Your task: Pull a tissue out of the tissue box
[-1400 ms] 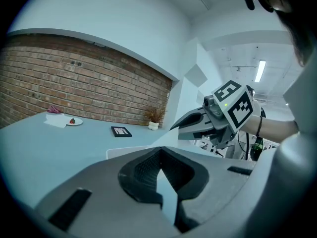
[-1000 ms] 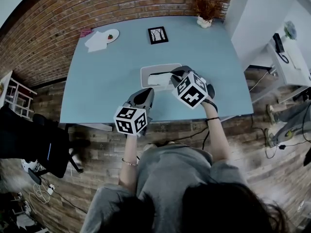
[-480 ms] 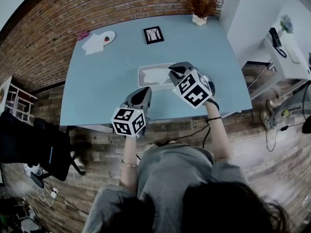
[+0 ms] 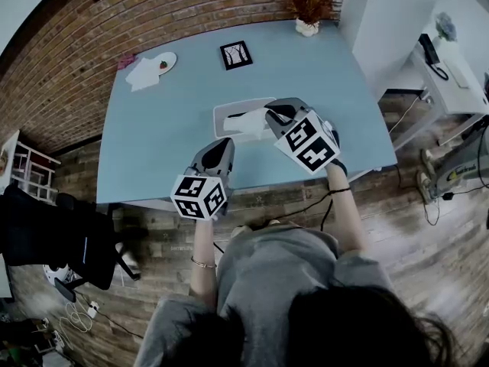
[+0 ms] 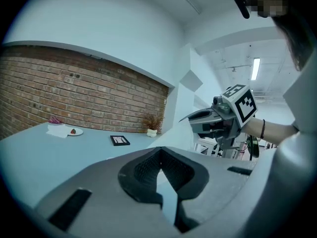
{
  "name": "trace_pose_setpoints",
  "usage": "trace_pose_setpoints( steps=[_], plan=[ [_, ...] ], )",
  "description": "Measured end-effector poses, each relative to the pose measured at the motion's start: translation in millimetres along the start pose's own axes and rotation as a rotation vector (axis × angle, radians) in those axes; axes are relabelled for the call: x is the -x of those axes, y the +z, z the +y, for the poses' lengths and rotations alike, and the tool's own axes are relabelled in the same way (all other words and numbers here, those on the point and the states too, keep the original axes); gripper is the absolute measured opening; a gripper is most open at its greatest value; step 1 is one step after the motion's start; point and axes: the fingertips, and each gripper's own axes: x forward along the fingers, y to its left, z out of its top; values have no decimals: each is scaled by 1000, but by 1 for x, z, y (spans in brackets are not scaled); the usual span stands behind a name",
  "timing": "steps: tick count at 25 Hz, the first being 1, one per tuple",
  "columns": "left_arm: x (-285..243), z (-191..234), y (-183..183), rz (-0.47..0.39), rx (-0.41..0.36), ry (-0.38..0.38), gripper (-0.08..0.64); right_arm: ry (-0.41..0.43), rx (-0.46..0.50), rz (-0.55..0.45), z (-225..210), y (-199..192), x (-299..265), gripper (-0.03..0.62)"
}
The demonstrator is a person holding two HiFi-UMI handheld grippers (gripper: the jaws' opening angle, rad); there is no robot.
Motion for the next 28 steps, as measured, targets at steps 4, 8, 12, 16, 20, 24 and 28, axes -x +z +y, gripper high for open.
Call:
trace_pose_setpoints(
  steps=[4, 8, 12, 16, 20, 24, 28],
  plan=[
    [4, -1, 2, -7, -6, 1, 3, 3, -35, -36, 2, 3, 6, 2],
    [9, -2, 5, -23, -12, -1, 3, 14, -82, -86, 5, 5, 13, 2],
    [13, -3, 9, -32, -19, -10, 3, 18, -117, -128, 6, 6, 19, 2],
    [17, -6, 11, -41, -28, -22, 3, 21, -133, -155, 11, 6, 24, 2],
    [21, -10, 11, -57, -30, -41, 3, 22, -140, -172, 17, 5, 28, 2],
    [24, -13, 13, -66, -38, -53, 3, 25, -156, -200, 22, 5, 31, 2],
    [29, -18, 14, -80, -44, -60, 3, 36, -181, -233, 27, 5, 35, 2]
  ],
)
